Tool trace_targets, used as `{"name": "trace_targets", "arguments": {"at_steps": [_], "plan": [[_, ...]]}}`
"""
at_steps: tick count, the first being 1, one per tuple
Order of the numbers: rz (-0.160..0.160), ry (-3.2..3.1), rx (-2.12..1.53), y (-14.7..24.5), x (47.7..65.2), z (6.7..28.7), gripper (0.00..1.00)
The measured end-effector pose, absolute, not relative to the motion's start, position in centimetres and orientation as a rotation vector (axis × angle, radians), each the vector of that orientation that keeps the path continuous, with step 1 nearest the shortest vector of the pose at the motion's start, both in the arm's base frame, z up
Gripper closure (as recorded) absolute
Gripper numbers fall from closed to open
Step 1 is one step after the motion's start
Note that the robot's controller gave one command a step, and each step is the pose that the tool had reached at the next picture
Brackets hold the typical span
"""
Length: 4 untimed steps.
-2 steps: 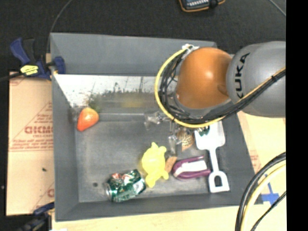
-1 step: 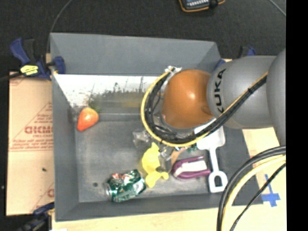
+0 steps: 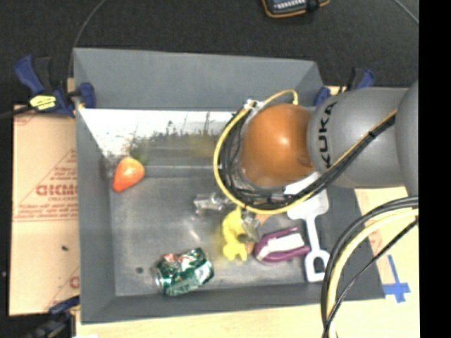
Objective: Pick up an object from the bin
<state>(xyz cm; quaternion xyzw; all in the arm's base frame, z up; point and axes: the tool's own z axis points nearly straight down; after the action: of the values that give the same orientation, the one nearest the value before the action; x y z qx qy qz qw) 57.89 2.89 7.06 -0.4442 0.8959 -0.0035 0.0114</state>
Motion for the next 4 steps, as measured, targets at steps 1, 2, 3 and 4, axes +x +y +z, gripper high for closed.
{"name": "trace_targets", "arguments": {"at_steps": [1, 2, 3, 4], "plan": [[-0.001, 2.939, -1.094, 3.0, 57.1, 7.3, 1.0], [-0.001, 2.94, -1.092, 3.0, 57.1, 7.3, 1.0], [0.003, 2.946, -1.092, 2.9, 56.8, 8.7, 1.0], [0.001, 2.943, -1.088, 2.9, 56.9, 12.5, 1.0]]}}
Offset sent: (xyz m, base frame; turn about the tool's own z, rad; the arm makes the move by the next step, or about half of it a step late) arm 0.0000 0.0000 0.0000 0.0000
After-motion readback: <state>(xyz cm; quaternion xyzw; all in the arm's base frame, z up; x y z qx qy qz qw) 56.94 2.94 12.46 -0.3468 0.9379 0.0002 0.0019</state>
